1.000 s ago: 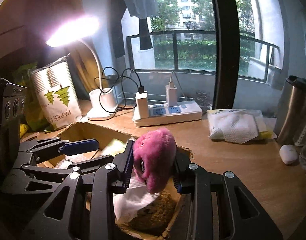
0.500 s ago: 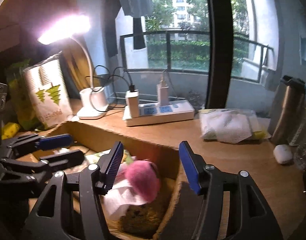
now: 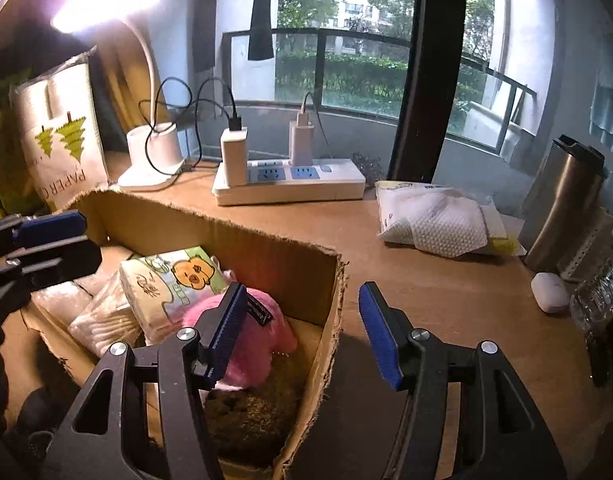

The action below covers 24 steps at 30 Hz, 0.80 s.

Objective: Organize soft objects
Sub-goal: 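Lower both items into the box and open both grippers, then withdraw both grippers from the box toward the grey glove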

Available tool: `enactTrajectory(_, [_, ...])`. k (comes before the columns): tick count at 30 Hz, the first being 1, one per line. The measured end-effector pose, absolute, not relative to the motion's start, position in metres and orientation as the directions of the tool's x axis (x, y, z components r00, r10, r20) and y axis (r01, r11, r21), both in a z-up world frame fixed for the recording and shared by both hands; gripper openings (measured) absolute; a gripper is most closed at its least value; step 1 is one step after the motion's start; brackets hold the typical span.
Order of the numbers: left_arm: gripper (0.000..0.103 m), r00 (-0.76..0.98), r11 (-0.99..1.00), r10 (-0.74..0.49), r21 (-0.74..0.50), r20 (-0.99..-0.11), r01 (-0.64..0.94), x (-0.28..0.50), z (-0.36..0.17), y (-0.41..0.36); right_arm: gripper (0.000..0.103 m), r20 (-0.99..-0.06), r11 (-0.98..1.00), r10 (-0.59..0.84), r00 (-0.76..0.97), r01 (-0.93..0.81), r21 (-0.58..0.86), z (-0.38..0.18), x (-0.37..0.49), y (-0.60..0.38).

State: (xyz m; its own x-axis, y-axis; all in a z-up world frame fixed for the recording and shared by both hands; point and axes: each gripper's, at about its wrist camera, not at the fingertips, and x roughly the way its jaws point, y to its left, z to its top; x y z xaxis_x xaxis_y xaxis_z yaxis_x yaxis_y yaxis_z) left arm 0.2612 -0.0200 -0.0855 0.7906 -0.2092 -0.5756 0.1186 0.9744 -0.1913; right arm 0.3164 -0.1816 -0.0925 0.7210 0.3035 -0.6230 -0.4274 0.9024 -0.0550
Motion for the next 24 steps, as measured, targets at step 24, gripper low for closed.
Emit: enactTrajectory(24, [0.069,0.825,0.982,-0.144,-0.183,-0.546,0.05,0.168,-0.08,0.037,0.063,-0.537,0.849,0.44,0.72,-0.528,-0.013,-0.038,0.213,-0.155])
